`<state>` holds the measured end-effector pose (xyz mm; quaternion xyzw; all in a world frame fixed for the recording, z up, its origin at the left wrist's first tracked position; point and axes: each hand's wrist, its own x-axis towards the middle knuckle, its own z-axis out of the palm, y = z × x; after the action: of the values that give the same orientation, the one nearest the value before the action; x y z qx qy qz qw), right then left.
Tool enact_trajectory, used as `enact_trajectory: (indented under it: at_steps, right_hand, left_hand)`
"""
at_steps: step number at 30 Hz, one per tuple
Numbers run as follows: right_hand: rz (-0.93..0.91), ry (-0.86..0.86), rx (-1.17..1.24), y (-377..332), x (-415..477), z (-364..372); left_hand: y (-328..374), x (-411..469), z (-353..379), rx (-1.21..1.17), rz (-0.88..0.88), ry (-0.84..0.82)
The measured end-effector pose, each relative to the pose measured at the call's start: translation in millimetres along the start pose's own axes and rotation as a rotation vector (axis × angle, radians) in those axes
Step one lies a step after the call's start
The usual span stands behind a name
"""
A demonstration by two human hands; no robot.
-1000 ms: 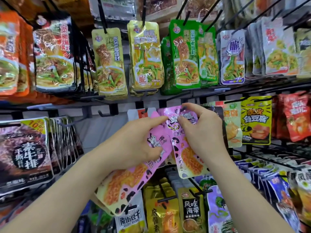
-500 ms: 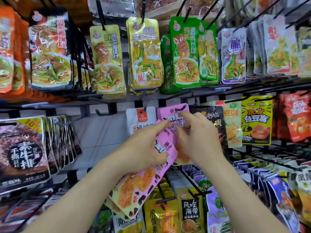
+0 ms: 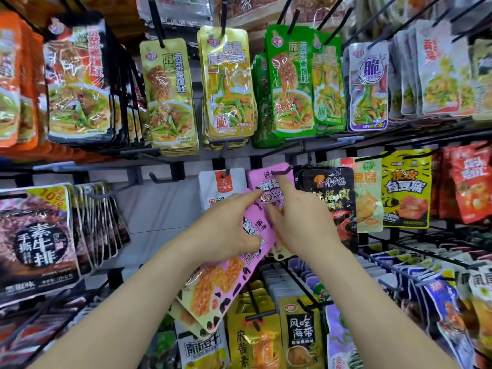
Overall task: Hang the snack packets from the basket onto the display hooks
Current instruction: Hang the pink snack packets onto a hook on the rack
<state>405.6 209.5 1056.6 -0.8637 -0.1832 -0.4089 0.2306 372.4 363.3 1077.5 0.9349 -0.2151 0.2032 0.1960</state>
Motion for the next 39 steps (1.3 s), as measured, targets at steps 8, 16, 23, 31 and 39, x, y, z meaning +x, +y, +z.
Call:
enact_trajectory:
  at_steps: [8, 16, 23, 31, 39]
  right_hand:
    - [0.326, -0.066, 0.818, -6, -35, -24]
    - [0.350, -0.380, 1.315, -26, -73, -30]
    - [0.394, -0.174, 1.239, -33, -75, -29]
    - [0.368, -0.028, 1.163, -31, -77, -20]
    - [0.514, -0.040, 1.459, -32, -76, -17]
  left_hand:
    - [5, -45, -5, -0.418, 0.032, 0.240]
    - [24, -64, 12, -0.609, 0.093, 0.517]
    - [18, -62, 19, -0.637, 0.074, 0.561]
    - [27, -64, 21, -0.925, 0.018, 0.490]
    - [26, -55, 27, -1.080, -0.093, 0.583]
